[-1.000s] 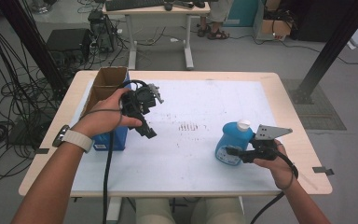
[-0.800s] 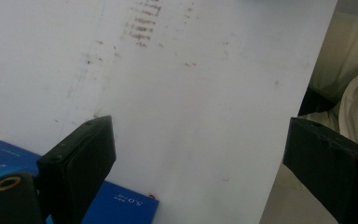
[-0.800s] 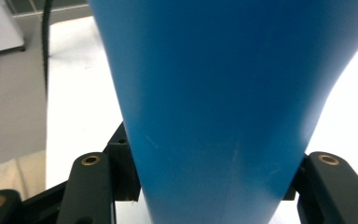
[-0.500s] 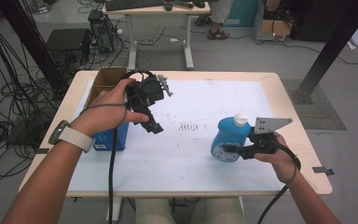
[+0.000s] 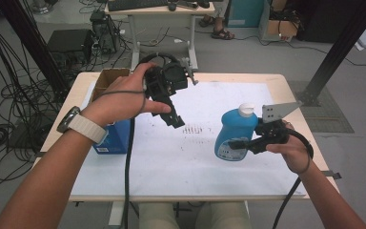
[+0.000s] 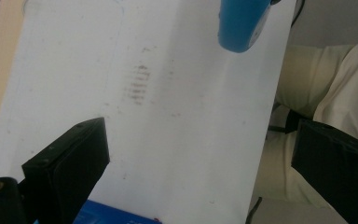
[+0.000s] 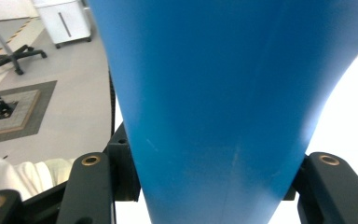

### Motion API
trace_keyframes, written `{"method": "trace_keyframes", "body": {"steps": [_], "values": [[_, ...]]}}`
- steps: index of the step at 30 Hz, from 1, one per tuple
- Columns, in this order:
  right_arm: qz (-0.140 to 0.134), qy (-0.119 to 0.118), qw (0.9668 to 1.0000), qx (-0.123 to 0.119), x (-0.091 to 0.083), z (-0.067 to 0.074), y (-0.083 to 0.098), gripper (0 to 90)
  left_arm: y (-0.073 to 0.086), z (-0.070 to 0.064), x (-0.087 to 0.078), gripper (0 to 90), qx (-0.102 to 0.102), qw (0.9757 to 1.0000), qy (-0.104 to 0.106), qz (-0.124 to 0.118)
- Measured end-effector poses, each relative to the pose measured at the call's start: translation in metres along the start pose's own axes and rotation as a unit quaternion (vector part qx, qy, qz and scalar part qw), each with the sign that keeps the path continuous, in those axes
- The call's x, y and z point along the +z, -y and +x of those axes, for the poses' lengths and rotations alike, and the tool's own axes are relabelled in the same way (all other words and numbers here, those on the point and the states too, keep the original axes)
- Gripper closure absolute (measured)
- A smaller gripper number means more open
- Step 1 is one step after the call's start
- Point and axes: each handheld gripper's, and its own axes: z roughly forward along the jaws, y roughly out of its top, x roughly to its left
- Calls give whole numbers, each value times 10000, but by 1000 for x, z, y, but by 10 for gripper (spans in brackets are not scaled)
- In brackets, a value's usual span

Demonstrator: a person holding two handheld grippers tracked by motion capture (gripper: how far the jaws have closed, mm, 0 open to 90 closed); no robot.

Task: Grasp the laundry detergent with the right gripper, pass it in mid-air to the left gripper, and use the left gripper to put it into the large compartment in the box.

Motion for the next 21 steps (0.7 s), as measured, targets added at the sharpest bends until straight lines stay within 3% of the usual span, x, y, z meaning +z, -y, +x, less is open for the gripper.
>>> {"method": "trace_keyframes", "body": {"steps": [12, 21], "values": [[108, -354, 9988, -311, 4, -2, -31, 429, -31, -6, -15, 48, 440, 9990, 59, 76], [141, -510, 9969, -576, 12, -5, -49, 428, -40, -11, -17, 47, 488, 9987, 121, 116]]}}
